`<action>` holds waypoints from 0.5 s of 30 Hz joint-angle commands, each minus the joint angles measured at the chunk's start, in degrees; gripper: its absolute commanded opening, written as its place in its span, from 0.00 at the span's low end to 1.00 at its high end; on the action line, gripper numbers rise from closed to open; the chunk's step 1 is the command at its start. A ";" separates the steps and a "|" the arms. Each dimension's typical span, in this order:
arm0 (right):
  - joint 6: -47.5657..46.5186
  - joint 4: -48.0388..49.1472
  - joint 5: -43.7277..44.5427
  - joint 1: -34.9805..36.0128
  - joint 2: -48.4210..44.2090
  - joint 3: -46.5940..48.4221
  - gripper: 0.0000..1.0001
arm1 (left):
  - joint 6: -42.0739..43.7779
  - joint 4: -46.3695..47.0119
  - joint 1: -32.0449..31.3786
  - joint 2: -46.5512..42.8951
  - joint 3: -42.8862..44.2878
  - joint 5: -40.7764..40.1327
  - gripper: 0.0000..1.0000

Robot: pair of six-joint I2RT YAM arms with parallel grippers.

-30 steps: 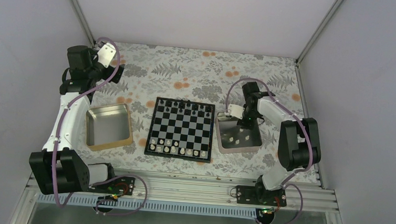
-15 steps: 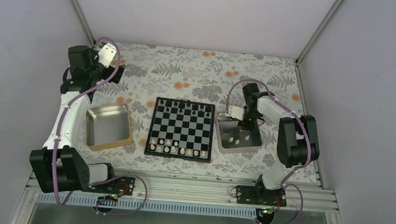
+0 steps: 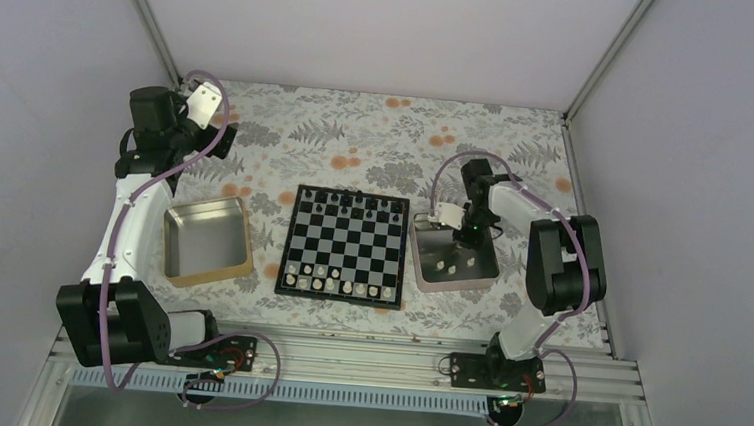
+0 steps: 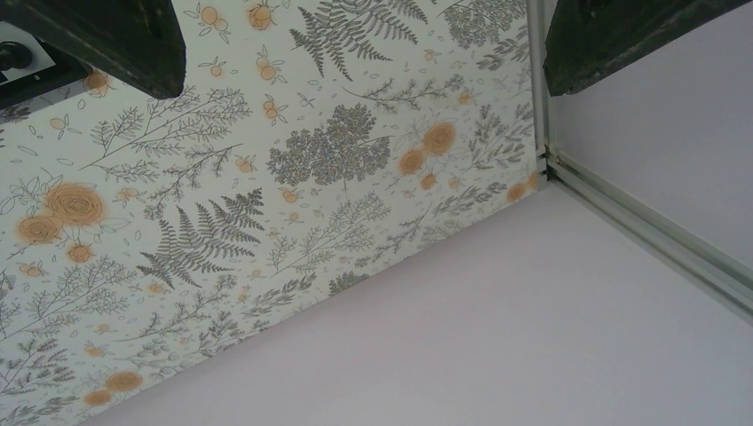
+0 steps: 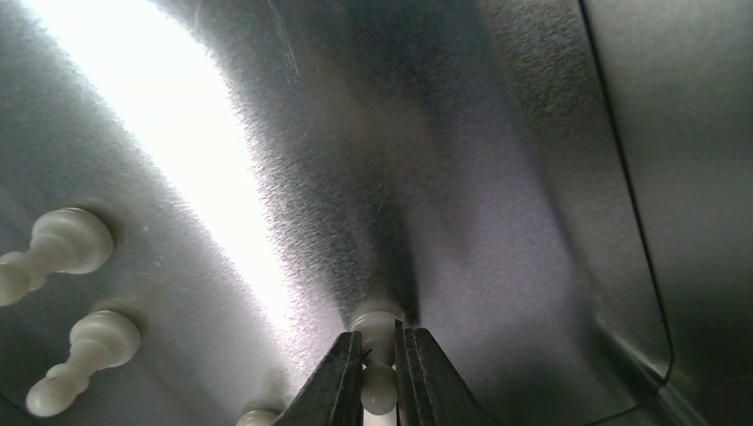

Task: Set up the chess pieces on the board
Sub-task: Pick up the chess piece from the storage box.

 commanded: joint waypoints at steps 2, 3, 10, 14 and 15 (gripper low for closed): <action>0.63 -4.53 -0.57 -0.04 -2.31 3.21 0.08 | -0.22 0.55 0.32 -0.27 1.10 1.10 1.00; 0.97 -5.55 -0.23 0.81 -2.87 4.16 0.07 | -0.22 0.62 0.30 -0.31 1.11 1.12 1.00; 4.52 -13.80 2.84 11.87 -6.49 13.83 0.07 | -0.22 0.66 0.33 -0.80 1.01 1.26 1.00; 6.87 -16.75 3.34 22.16 -4.67 20.58 0.08 | -0.22 0.50 0.32 -0.75 1.14 1.51 1.00; 7.26 -17.30 3.34 24.73 -4.16 22.12 0.08 | -0.22 0.52 0.32 -0.81 1.13 1.48 1.00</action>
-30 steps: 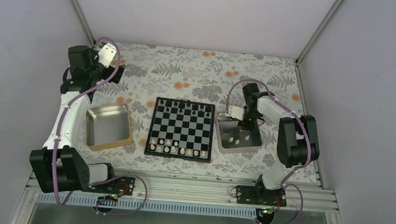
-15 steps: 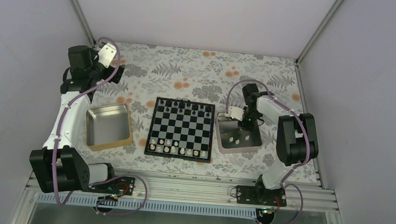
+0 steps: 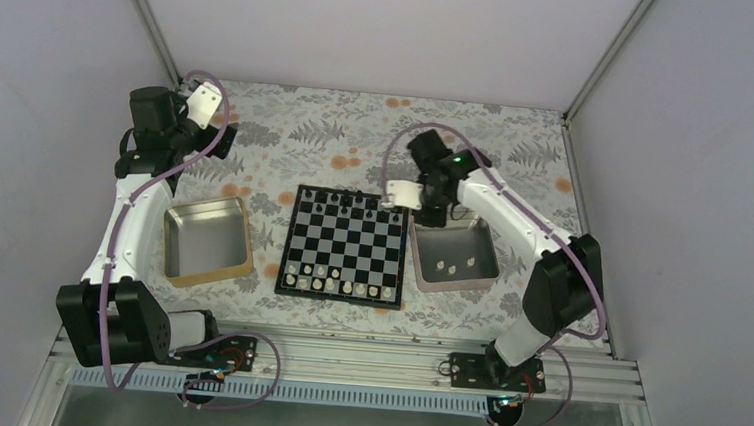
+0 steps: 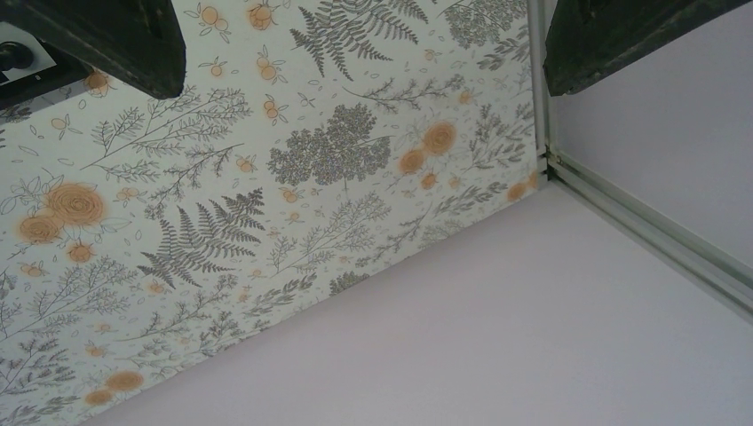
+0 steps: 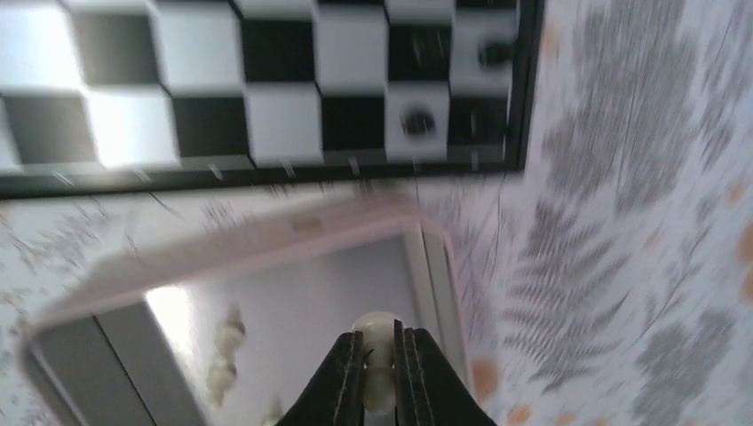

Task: Set up the chess pieces on the board
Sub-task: Pick up the chess piece from the storage box, then place the chess piece on the chessboard.

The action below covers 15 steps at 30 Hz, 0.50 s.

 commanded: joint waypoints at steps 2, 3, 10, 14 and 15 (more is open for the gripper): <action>3.77 -5.94 0.33 12.44 3.47 7.79 0.08 | -0.22 0.51 0.32 -0.95 1.10 1.34 1.00; 3.76 -6.08 0.07 14.37 4.23 8.97 0.08 | -0.22 0.51 0.32 -0.94 1.09 1.29 1.00; 2.96 -4.38 -2.40 24.84 10.93 11.00 0.09 | -0.30 0.64 0.32 -0.94 1.01 1.21 1.00; 2.24 -2.50 -4.42 27.52 14.09 10.99 0.10 | -0.36 0.70 0.32 -0.92 1.01 1.26 1.00; 2.05 -2.09 -4.69 28.03 14.72 10.92 0.10 | -0.43 0.68 0.32 -0.93 1.01 1.27 1.00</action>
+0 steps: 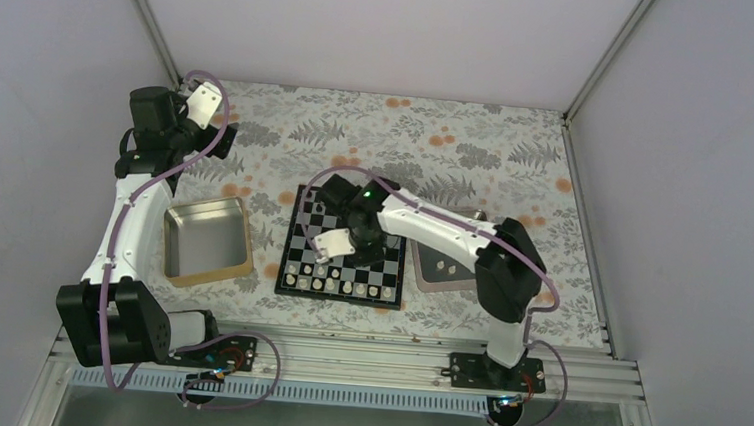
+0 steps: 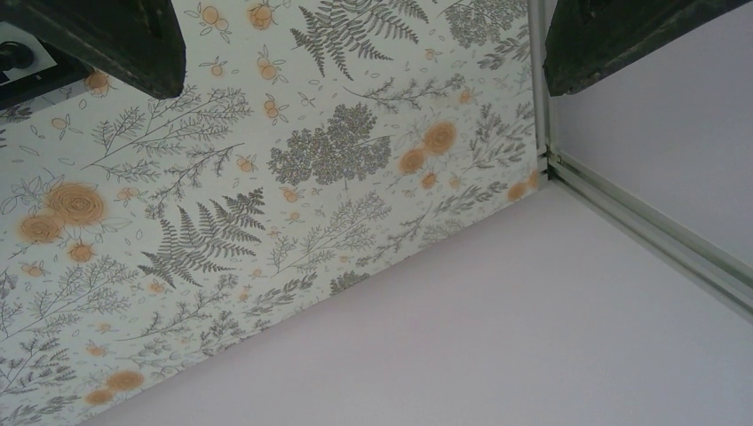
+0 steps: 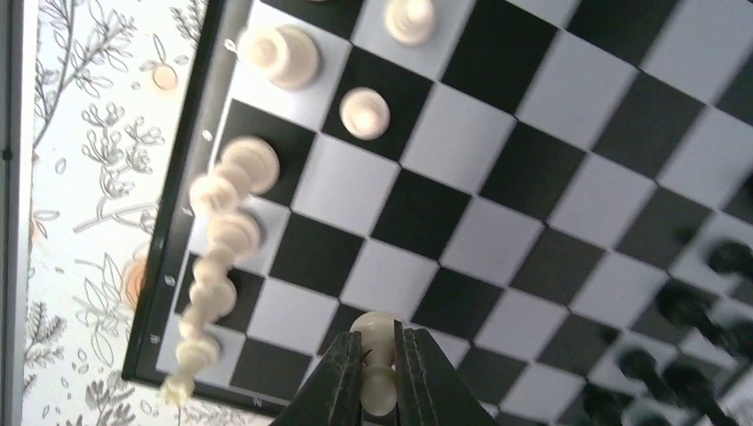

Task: Set up the chess pieces on the board
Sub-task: Place the chess piece on the chessboard.

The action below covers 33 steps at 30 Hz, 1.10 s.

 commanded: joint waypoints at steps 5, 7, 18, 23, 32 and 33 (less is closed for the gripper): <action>-1.26 3.21 -4.48 3.48 4.52 0.31 0.10 | -0.31 0.65 0.32 -0.98 0.99 1.24 1.00; -1.62 3.53 -4.75 3.60 5.48 0.01 0.11 | -0.30 0.71 0.30 -0.86 0.96 1.24 1.00; -2.27 4.39 -6.16 3.69 7.98 0.28 0.10 | -0.22 0.98 0.30 -0.84 0.67 1.29 1.00; -2.41 3.74 -6.66 3.70 8.49 0.29 0.11 | -0.22 1.16 0.32 -1.01 0.39 1.40 1.00; -2.71 3.94 -7.37 3.63 9.34 -0.53 0.12 | -0.17 1.30 0.32 -0.75 0.32 1.47 1.00; -2.75 4.08 -7.13 3.66 9.37 -0.74 0.12 | -0.13 1.26 0.32 -0.75 0.29 1.45 1.00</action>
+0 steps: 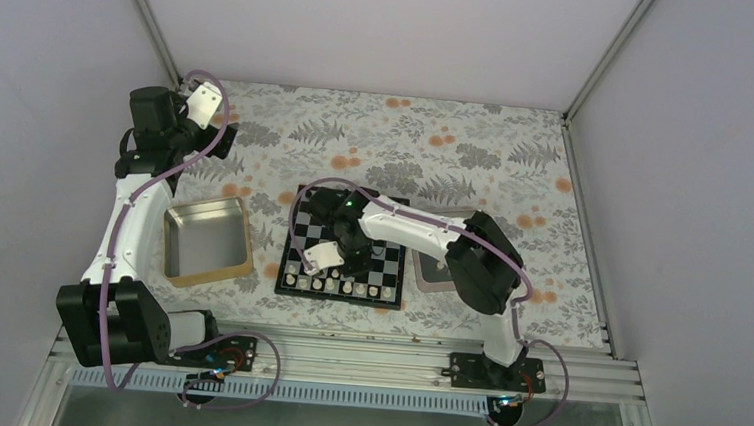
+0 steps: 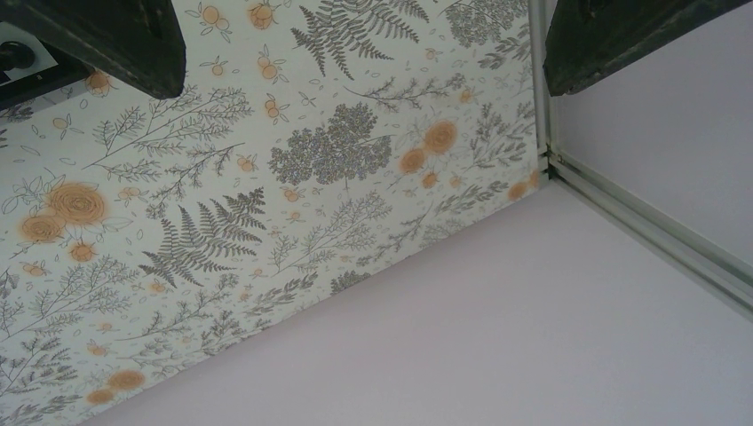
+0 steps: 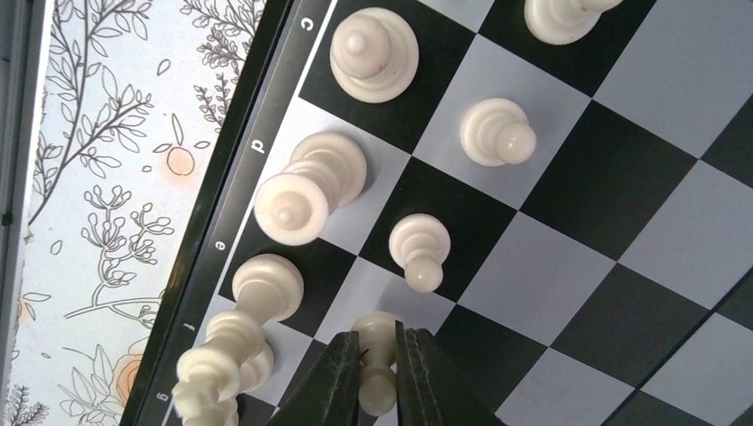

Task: Set up the chess pieces on the board
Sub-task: Place the chess piece on the chessboard, then pick up the chess piece from the storage box.

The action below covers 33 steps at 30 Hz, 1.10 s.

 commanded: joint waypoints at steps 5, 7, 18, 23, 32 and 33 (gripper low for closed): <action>-0.62 0.40 -0.68 0.09 1.29 -1.17 0.15 | -0.13 1.14 0.32 -0.89 0.22 1.30 1.00; -0.61 0.65 -0.29 -0.10 1.32 -1.47 0.16 | -0.13 1.15 0.32 -0.92 0.27 1.29 1.00; 0.82 -0.68 1.39 -2.68 -4.51 -1.50 0.23 | -0.13 1.00 0.32 -1.11 0.42 1.33 1.00; 2.15 -5.19 3.51 -5.48 -11.70 -4.45 0.25 | -0.15 0.84 0.32 -1.27 0.53 1.64 1.00; 2.31 -8.31 7.88 -21.17 -25.58 -8.52 0.32 | -0.13 0.68 0.32 -1.28 0.89 1.45 1.00; 1.69 -8.10 7.94 -23.83 -26.56 -9.23 0.32 | -0.13 0.65 0.32 -1.34 0.83 1.31 1.00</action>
